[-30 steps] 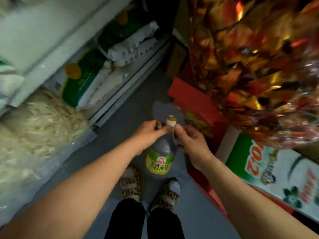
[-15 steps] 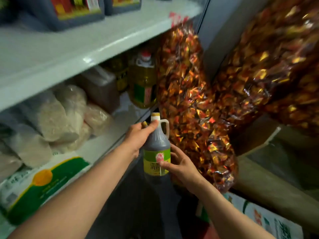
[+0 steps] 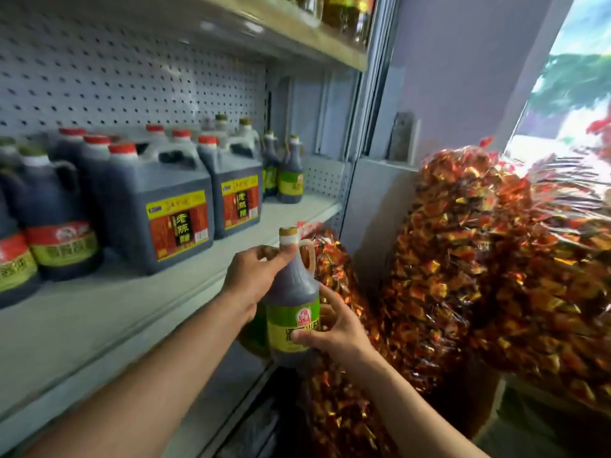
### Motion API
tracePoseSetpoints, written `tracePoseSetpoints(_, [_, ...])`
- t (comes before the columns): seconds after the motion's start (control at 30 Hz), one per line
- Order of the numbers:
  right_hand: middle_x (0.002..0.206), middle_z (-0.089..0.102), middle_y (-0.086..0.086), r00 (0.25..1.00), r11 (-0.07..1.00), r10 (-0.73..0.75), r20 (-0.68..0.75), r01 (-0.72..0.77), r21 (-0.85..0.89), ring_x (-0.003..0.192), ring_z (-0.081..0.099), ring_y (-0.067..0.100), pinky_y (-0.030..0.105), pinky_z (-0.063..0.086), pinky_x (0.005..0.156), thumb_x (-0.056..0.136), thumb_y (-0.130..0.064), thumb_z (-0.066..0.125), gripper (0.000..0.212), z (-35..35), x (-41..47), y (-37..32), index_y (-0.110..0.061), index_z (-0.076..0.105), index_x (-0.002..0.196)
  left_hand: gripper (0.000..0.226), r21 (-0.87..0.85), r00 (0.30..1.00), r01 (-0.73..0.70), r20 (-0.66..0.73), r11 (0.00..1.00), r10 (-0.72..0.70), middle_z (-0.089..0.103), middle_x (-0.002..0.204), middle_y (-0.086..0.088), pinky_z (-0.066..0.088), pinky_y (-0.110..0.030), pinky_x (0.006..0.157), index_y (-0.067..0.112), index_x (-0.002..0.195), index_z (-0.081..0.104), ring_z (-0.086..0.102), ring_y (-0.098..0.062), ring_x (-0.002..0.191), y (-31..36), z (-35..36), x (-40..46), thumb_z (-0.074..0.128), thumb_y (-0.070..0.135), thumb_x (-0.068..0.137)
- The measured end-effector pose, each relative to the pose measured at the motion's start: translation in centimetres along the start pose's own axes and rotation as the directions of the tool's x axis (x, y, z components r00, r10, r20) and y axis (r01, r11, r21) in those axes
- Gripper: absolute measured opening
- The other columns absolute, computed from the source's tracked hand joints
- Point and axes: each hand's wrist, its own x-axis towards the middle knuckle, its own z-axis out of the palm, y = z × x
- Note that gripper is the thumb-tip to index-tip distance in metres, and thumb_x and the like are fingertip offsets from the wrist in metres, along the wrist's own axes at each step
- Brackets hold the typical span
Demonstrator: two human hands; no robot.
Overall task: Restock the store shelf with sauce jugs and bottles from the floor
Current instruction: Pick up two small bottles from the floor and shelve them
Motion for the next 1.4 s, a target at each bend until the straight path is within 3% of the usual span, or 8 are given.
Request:
tracePoseSetpoints(0.13, [0.124,0.07,0.005,0.998,0.998,-0.055,0.039,0.056,-0.023,0.111,0.07,0.021,0.04,0.059,0.092,0.061,-0.014,0.096,0.089,-2.3,5.5,-1.4,-0.027,0.053,0.139,0.038,0.008,0.998,-0.067,0.002,0.998,0.067,0.073,0.104,0.002,0.054,-0.041,0.085,0.021,0.098,0.071,0.064,-0.02,0.101,2.5,1.0,3.8,0.078,0.051,0.076])
tracePoseSetpoints(0.27, [0.121,0.072,0.005,0.988,0.994,-0.109,0.106,0.106,0.031,0.109,0.071,0.021,0.034,0.059,0.087,0.069,-0.003,0.09,0.077,-5.4,12.5,-2.8,-0.022,0.057,0.136,0.033,0.009,0.993,-0.12,0.01,0.993,0.12,0.071,0.104,0.003,0.047,-0.027,0.07,0.019,0.101,0.067,0.063,-0.012,0.097,5.2,3.1,8.9,0.082,0.036,0.077])
tracePoseSetpoints(0.5, [0.12,0.071,0.017,0.97,0.982,-0.169,0.174,0.149,0.12,0.108,0.069,0.035,0.049,0.056,0.095,0.072,0.001,0.083,0.068,-13.3,27.1,-4.0,-0.015,0.059,0.134,0.056,0.043,0.985,-0.169,0.018,0.985,0.169,0.065,0.123,0.001,0.052,-0.036,0.096,0.029,0.124,0.054,0.061,-0.017,0.113,8.3,10.3,20.7,0.083,0.014,0.078])
tracePoseSetpoints(0.7, [0.119,0.072,0.01,0.967,0.984,-0.125,0.221,0.092,0.156,0.11,0.069,0.031,0.035,0.057,0.086,0.071,0.004,0.083,0.065,-18.5,37.6,-1.6,-0.012,0.058,0.13,0.063,0.063,0.987,-0.151,-0.05,0.987,0.154,0.056,0.135,0.003,0.044,-0.033,0.101,0.026,0.136,0.047,0.052,-0.016,0.122,7.9,16.3,29.1,0.078,0.012,0.083])
tracePoseSetpoints(0.87, [0.126,0.068,0.015,0.947,0.982,-0.111,0.301,0.059,0.178,0.116,0.065,0.036,0.042,0.056,0.094,0.071,-0.003,0.083,0.07,-19.3,43.1,1.3,-0.007,0.054,0.135,0.069,0.134,0.986,-0.084,-0.133,0.987,0.102,0.05,0.146,0.002,0.042,-0.038,0.105,0.029,0.143,0.041,0.048,-0.022,0.131,6.5,18.0,33.3,0.077,0.017,0.085])
tracePoseSetpoints(1.07, [0.134,0.064,0.01,0.916,0.982,-0.103,0.388,0.031,0.189,0.123,0.062,0.03,0.044,0.053,0.101,0.076,-0.013,0.085,0.076,-18.6,47.1,3.2,-0.017,0.048,0.143,0.065,0.06,0.942,0.033,-0.336,0.998,-0.011,0.059,0.135,0.002,0.05,-0.042,0.098,0.027,0.127,0.048,0.058,-0.024,0.119,4.3,17.8,35.8,0.085,0.037,0.074])
tracePoseSetpoints(1.2, [0.135,0.062,0.01,0.901,0.981,-0.11,0.42,0.03,0.194,0.125,0.061,0.029,0.042,0.053,0.099,0.075,-0.012,0.086,0.081,-18.2,48.5,3.5,-0.014,0.044,0.145,0.083,-0.136,0.935,0.161,-0.297,0.978,-0.195,0.054,0.141,-0.003,0.054,-0.055,0.09,0.023,0.139,0.041,0.056,-0.034,0.123,3.9,17.6,36.4,0.086,0.043,0.072])
tracePoseSetpoints(1.4, [0.131,0.065,0.006,0.885,0.979,-0.135,0.445,0.051,0.196,0.123,0.062,0.029,0.042,0.054,0.1,0.077,-0.006,0.083,0.073,-18.2,50.2,3.9,-0.018,0.048,0.14,0.08,-0.178,0.922,0.146,-0.332,0.973,-0.199,0.055,0.139,-0.002,0.053,-0.06,0.092,0.024,0.138,0.043,0.057,-0.033,0.123,4.0,18.1,37.2,0.085,0.044,0.073])
